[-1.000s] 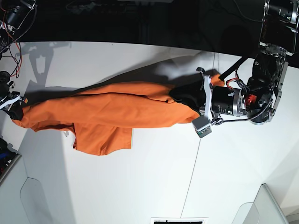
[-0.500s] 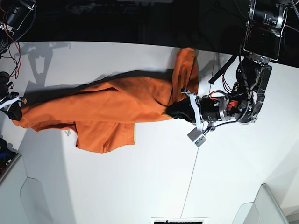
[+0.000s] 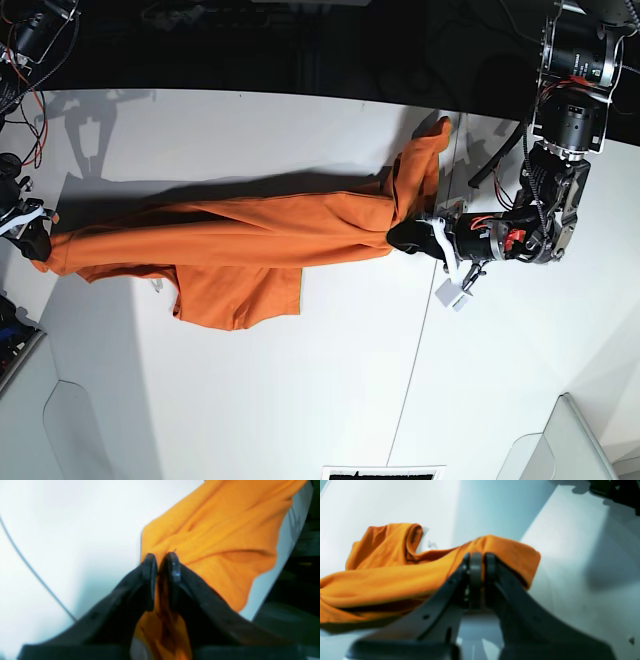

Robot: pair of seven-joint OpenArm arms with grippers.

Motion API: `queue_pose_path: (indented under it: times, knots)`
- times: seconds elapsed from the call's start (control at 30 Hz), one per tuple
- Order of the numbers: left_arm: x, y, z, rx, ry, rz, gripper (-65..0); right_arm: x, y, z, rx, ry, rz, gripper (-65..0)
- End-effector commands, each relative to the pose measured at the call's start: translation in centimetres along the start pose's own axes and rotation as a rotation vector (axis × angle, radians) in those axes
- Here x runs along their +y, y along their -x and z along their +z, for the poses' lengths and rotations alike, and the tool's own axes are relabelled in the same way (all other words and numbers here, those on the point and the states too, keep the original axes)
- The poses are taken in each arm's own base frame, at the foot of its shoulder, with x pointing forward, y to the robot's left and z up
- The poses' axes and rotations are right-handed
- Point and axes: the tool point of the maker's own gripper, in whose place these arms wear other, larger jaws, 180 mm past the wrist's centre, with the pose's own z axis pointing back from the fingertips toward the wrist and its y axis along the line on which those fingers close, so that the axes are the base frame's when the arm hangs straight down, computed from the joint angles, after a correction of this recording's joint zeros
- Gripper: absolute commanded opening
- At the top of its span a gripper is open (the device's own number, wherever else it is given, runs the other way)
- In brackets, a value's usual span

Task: Layout the t-shirt on the table in an organized manner, then fold the t-shirt properly
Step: 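Grasp the shirt edge with the left gripper and fold it inward, then drag the held shirt end with the left gripper toward the table edge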

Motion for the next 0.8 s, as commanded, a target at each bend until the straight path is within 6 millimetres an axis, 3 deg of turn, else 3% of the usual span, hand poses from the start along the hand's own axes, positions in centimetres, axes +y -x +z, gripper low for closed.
queue_pose_path:
  times: [0.0, 0.07, 0.2, 0.4, 0.6, 0.67, 0.77]
  knots:
    - [-0.1, -1.6, 1.2, -0.030, 0.012, -0.017, -52.0, -0.1, -2.3, 0.4, -0.063, -0.002, 0.021, -65.0]
    - [-1.1, -1.8, 1.8, -0.023, 0.056, -0.014, -49.4, 0.1, -2.3, 0.4, -0.067, -0.014, 0.012, -63.0]
    - [-3.3, -3.0, 3.1, -0.014, 0.106, -0.088, -44.7, 1.0, -2.4, 0.5, -0.070, -0.067, -0.029, -48.3]
    - [-7.6, -4.6, 5.6, -0.030, 0.121, -0.318, -43.8, 1.0, -2.4, 0.5, -0.071, -0.068, -0.030, -48.0]
    - [-13.1, -3.6, 6.4, -0.053, 0.099, -0.572, -43.1, 0.9, -2.3, 0.4, -0.067, -0.058, -0.022, -48.0]
    - [-13.4, -2.8, 6.2, -0.059, 0.065, -0.611, -40.3, 0.8, -2.2, 0.4, -0.062, -0.052, -0.018, -48.0]
    - [-12.0, -2.4, 5.7, -0.086, -0.017, -0.633, -36.8, 0.4, -1.9, 0.4, -0.046, -0.031, -0.002, -48.0]
